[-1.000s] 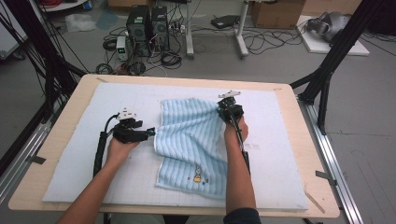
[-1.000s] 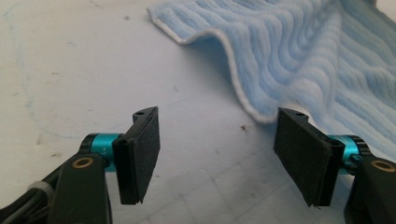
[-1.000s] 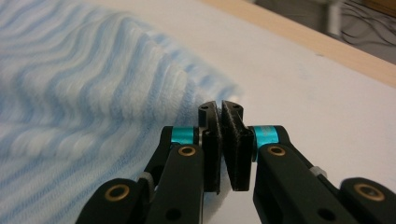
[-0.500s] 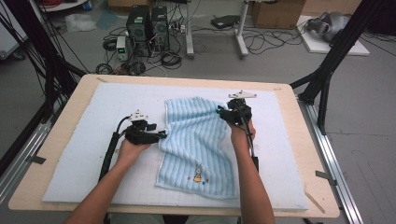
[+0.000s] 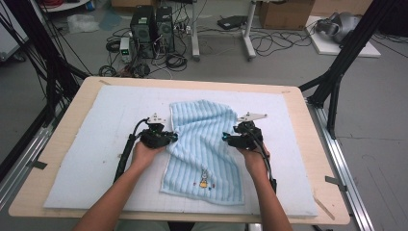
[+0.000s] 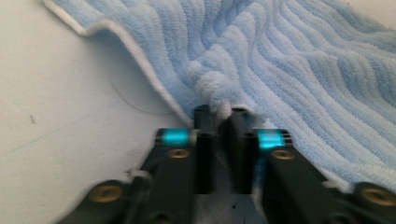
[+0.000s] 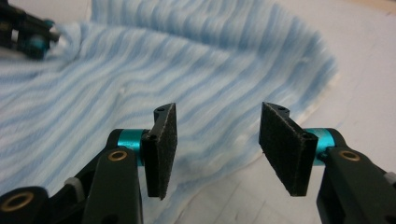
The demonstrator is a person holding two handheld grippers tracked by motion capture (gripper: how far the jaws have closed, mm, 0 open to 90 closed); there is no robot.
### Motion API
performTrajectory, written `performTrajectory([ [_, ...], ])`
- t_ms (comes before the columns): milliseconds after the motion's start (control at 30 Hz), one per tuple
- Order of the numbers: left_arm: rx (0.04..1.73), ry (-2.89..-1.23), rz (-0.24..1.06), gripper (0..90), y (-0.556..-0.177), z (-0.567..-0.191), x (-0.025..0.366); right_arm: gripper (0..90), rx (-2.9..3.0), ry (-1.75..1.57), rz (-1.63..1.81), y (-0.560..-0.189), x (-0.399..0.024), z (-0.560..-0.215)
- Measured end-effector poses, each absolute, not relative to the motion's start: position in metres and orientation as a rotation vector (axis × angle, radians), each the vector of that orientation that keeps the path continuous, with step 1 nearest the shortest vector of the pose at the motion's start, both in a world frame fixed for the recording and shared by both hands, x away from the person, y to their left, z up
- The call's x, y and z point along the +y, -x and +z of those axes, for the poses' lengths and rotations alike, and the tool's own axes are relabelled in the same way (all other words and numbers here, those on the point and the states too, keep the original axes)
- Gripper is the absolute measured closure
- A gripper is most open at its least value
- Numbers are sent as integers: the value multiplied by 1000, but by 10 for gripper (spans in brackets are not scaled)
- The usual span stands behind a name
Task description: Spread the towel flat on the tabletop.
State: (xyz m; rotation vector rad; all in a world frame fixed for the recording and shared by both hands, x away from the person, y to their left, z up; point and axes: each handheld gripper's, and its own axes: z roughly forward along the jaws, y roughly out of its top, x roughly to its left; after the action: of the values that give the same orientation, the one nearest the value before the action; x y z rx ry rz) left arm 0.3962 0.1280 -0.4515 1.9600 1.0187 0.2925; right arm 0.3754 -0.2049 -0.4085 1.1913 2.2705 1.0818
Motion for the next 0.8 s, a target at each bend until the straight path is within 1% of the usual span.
performTrajectory([
  [167,1116,-1882,340,855,-406,-452,146,473,2294,-1146,1079,-374,-191,-409],
  [333,1149,-1896,404,855,-414,-450,163,492,2329,-1119,1074,-376,-175,-414],
  [433,1186,-1864,446,855,-420,-449,176,494,2327,-1134,1112,-381,-167,-418],
  [567,1212,-1832,421,852,-425,-451,190,485,2334,-1131,1127,-387,-151,-425],
  [600,1204,-1835,422,836,-424,-451,191,478,2334,-1137,1126,-390,-146,-428],
  [633,1203,-1825,424,772,-423,-451,190,475,2332,-1140,1126,-393,-142,-431],
  [667,1206,-1820,417,677,-423,-450,191,474,2331,-1145,1120,-396,-138,-435],
  [700,1211,-1810,414,616,-423,-451,192,477,2333,-1155,1109,-400,-134,-438],
  [733,1217,-1801,409,557,-423,-451,193,504,2341,-1167,1083,-404,-131,-442],
  [767,1219,-1796,400,517,-423,-451,194,521,2357,-1160,1041,-408,-127,-446],
  [800,1216,-1804,402,518,-422,-451,195,600,2338,-1133,1035,-409,-124,-446],
])
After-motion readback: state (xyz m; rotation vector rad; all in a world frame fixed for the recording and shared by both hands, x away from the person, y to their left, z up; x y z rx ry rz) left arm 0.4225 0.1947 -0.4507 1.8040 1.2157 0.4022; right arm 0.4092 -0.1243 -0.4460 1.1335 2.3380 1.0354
